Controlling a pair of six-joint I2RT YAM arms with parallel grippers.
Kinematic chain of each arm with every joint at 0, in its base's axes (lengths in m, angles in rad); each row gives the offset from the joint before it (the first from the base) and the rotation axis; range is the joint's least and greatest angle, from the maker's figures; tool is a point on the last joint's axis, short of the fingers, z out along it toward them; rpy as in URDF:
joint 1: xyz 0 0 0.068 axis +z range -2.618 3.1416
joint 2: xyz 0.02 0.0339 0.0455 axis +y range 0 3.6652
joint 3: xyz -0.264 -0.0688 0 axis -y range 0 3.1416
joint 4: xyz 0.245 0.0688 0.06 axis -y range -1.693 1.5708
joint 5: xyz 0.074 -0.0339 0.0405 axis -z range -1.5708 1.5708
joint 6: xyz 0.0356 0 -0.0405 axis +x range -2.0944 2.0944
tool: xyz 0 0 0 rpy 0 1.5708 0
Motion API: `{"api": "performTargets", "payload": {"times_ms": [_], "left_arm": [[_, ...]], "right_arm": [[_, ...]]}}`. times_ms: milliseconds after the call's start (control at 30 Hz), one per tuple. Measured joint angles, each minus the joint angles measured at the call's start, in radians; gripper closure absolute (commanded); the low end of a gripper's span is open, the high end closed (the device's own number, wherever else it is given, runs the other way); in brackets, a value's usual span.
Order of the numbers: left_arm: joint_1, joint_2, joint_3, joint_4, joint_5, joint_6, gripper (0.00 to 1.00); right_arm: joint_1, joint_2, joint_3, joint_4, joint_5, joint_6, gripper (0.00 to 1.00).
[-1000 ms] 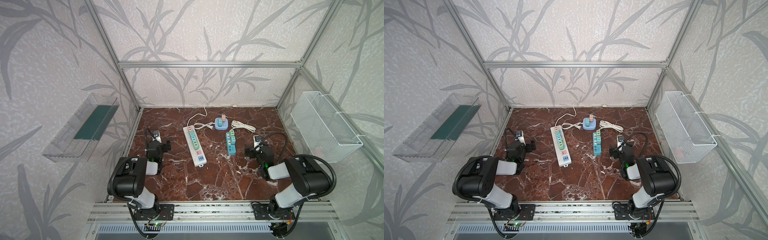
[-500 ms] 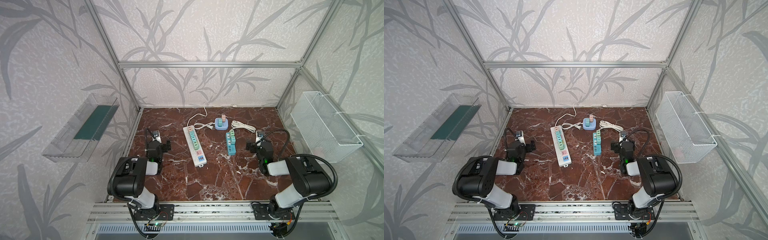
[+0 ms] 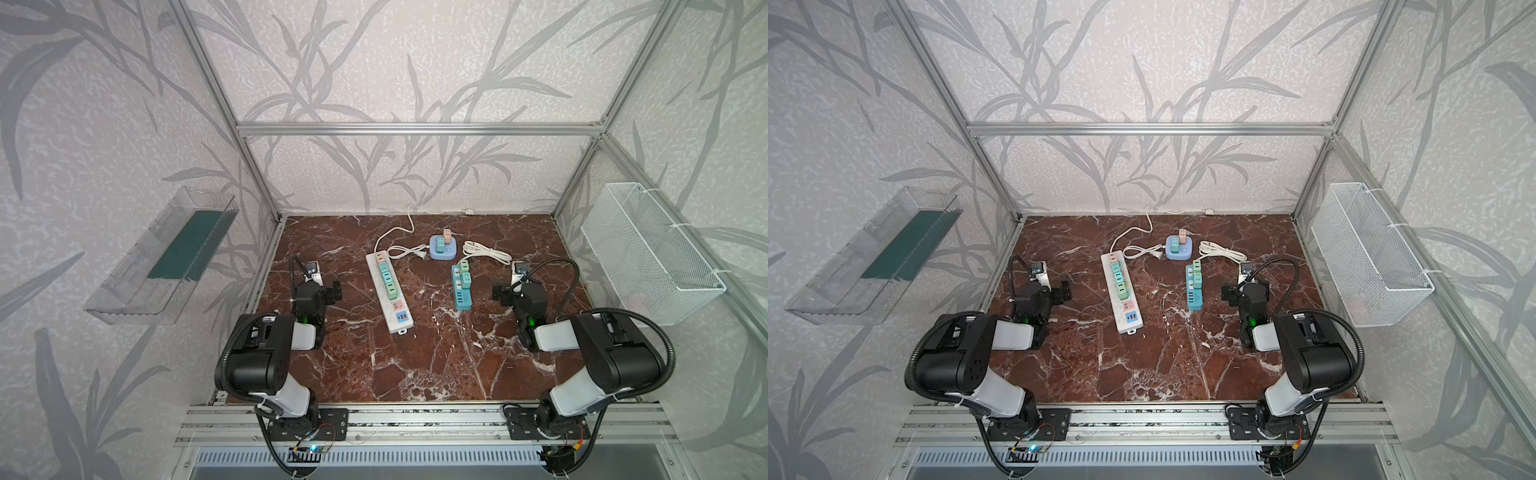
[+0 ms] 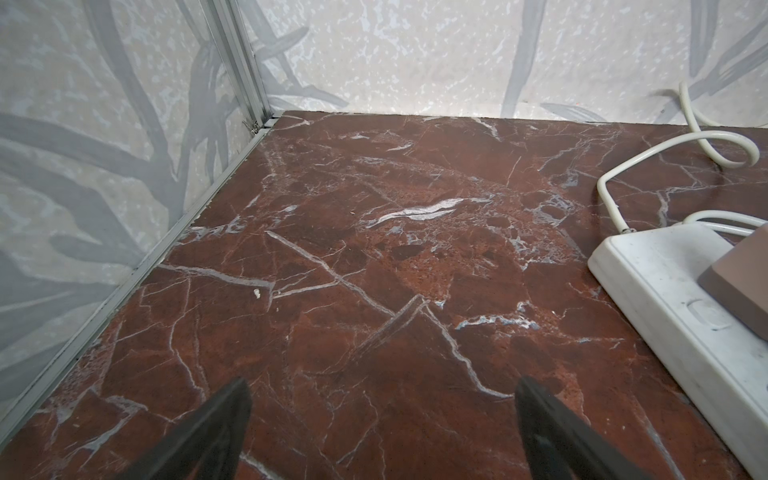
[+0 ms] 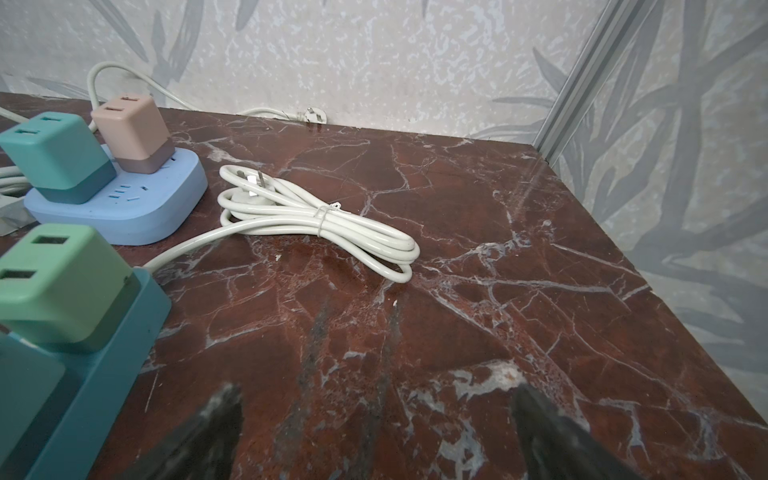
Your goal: Insert the plug
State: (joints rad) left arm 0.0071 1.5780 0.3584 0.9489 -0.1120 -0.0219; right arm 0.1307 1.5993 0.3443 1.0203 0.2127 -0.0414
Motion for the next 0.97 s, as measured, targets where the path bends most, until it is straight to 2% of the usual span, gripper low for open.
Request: {"api": "performTargets", "payload": {"times_ms": [967], "left_arm": [[0.005,0.0,0.0,-0.005,0.001,-0.002,0.01]], "right_arm": [[0.002,0.0,0.0,-0.005,-0.012,-0.014,0.01]]}}
